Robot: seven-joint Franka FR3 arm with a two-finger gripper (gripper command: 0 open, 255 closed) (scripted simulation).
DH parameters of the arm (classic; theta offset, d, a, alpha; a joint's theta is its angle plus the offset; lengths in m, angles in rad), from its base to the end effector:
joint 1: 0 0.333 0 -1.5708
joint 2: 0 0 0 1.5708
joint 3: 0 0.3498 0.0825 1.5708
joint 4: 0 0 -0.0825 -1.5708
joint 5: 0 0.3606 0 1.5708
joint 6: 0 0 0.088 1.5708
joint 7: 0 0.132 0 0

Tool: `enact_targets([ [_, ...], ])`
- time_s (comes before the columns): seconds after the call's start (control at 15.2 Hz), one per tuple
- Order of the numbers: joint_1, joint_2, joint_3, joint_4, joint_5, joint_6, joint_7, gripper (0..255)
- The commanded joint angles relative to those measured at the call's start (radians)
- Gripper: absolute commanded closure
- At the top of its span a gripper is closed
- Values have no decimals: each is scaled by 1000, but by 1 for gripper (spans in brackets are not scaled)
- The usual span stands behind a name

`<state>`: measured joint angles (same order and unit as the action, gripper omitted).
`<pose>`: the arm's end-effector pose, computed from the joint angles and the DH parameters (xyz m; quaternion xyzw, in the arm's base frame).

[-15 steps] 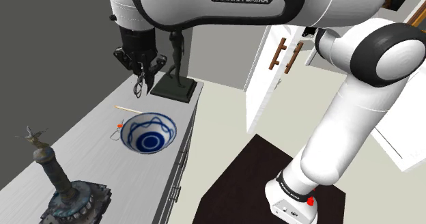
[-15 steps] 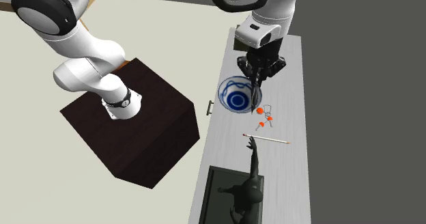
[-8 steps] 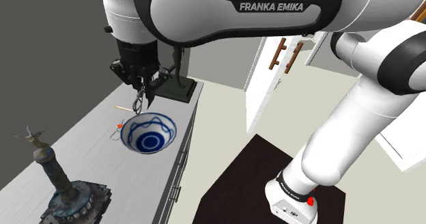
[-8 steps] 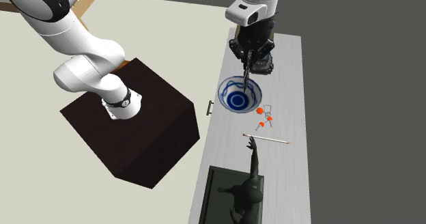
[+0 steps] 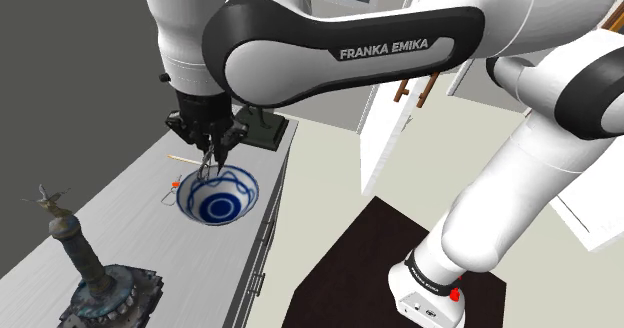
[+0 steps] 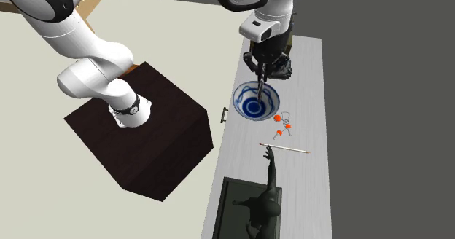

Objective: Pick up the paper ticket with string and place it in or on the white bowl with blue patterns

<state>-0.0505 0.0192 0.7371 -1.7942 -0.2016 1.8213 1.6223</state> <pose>0.4387 0.3285 0.5478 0.8995 -0.4273 0.0861 0.0309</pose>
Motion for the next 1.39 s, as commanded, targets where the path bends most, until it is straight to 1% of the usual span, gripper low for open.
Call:
enact_targets([
  [0.0, 0, 2, 0, -25, -3, 26, 6, 255],
  [0.4, 1, 15, 0, -96, -18, 105, 27, 255],
  [0.92, 1, 15, 0, -96, -18, 104, 27, 255],
  [0.99, 1, 15, 0, -96, -18, 104, 27, 0],
  [1.32, 1, 15, 0, -96, -18, 104, 27, 0],
])
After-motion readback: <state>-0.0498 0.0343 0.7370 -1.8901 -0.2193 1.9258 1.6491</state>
